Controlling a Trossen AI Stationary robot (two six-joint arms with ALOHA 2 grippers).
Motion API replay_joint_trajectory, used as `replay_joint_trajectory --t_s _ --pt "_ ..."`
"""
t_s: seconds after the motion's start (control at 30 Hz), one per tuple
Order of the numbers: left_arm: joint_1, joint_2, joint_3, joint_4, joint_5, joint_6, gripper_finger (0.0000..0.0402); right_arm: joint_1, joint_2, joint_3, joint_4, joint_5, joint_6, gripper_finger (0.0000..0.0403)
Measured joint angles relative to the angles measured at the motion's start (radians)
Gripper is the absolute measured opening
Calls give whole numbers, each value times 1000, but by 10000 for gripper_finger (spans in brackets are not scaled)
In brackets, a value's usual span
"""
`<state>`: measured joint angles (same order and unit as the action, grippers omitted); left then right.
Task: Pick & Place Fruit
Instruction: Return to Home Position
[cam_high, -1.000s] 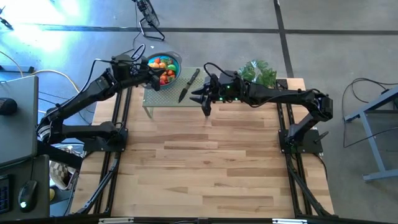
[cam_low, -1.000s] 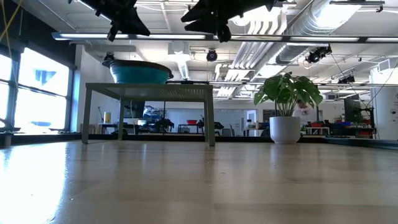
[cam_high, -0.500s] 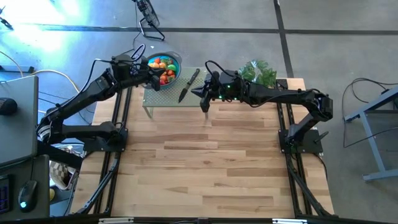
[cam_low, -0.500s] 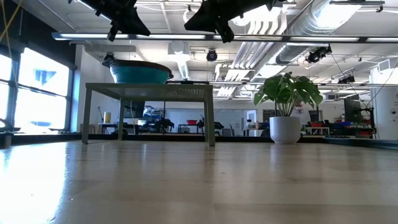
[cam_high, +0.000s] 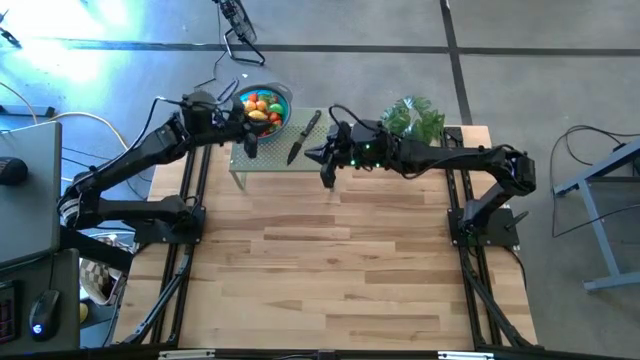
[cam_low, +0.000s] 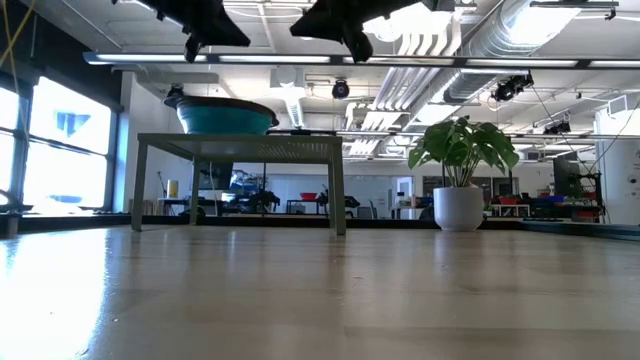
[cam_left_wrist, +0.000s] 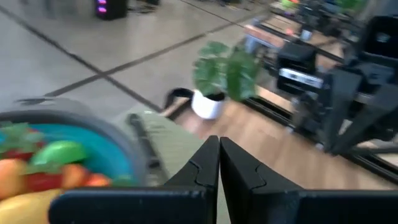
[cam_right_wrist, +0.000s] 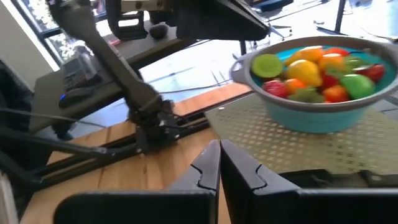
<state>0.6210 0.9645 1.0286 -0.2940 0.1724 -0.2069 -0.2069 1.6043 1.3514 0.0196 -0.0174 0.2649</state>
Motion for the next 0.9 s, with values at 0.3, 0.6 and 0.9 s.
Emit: replay_joint_trajectory --t_s 0.3,0.6,0.9 --pt "-290 -29 1 23 -185 39 10 78 -42 0 -17 37 -55 3" --pt "-555 -33 -23 169 -359 120 10 101 -119 0 -74 -18 -59 3" --pt "-724 -32 -147 347 -492 139 10 154 -168 0 -162 -11 -94 3"
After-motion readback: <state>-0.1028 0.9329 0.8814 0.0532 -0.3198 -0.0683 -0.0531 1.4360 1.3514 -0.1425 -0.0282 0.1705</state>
